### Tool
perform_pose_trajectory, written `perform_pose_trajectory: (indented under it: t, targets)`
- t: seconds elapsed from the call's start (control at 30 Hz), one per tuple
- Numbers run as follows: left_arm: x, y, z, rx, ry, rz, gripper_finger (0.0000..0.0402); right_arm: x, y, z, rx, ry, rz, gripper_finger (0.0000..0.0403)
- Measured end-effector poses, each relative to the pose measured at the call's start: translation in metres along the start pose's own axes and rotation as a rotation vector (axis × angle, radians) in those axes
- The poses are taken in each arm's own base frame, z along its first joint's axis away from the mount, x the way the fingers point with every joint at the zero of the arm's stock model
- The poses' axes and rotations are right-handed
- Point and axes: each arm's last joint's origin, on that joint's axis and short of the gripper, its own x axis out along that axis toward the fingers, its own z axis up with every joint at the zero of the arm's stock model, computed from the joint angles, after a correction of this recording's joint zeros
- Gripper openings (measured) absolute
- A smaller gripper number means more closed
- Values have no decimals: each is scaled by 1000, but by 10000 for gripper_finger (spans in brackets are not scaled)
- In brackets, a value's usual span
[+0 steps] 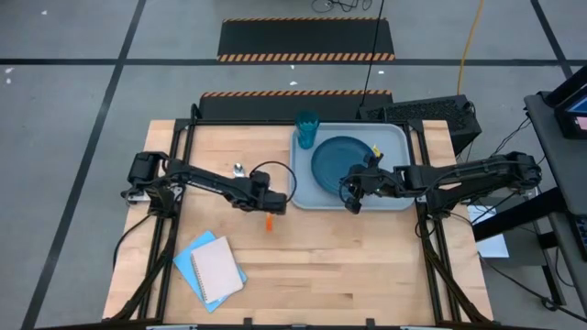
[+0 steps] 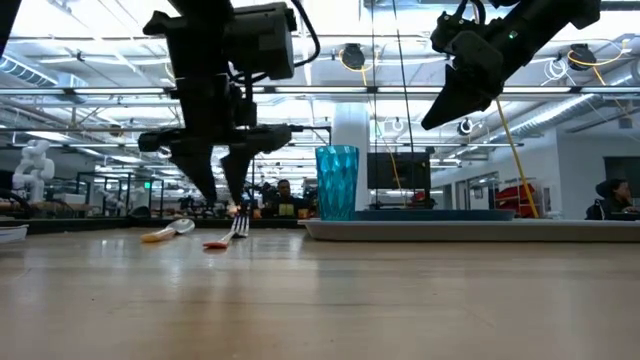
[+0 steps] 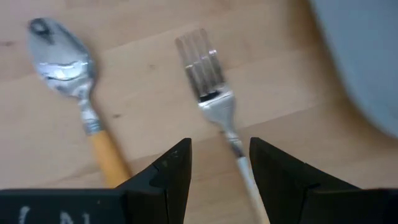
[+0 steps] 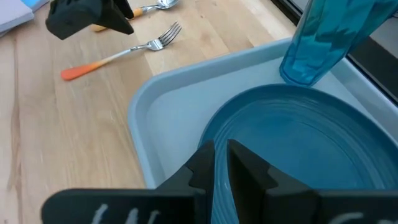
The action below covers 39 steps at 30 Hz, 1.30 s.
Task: Pick and place plate/cup/fork/spoon on tray
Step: Put the orange fork on the gray tray to the right of the blue plate
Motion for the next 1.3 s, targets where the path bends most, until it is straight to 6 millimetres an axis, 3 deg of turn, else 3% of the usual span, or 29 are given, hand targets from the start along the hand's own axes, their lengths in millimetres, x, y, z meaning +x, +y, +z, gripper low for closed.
perform_pose_trajectory:
  t: [0.5,1.1,1.3]
  targets:
    - [1,-6,1,-36,-19,-48,165,0,1,-1,0,18,26,36]
    - [40,-15,-10,-13,37,8,165,-1,4,-2,-25,24,63,36]
    - [44,-16,-10,9,44,15,163,-1,5,-2,-37,22,65,36]
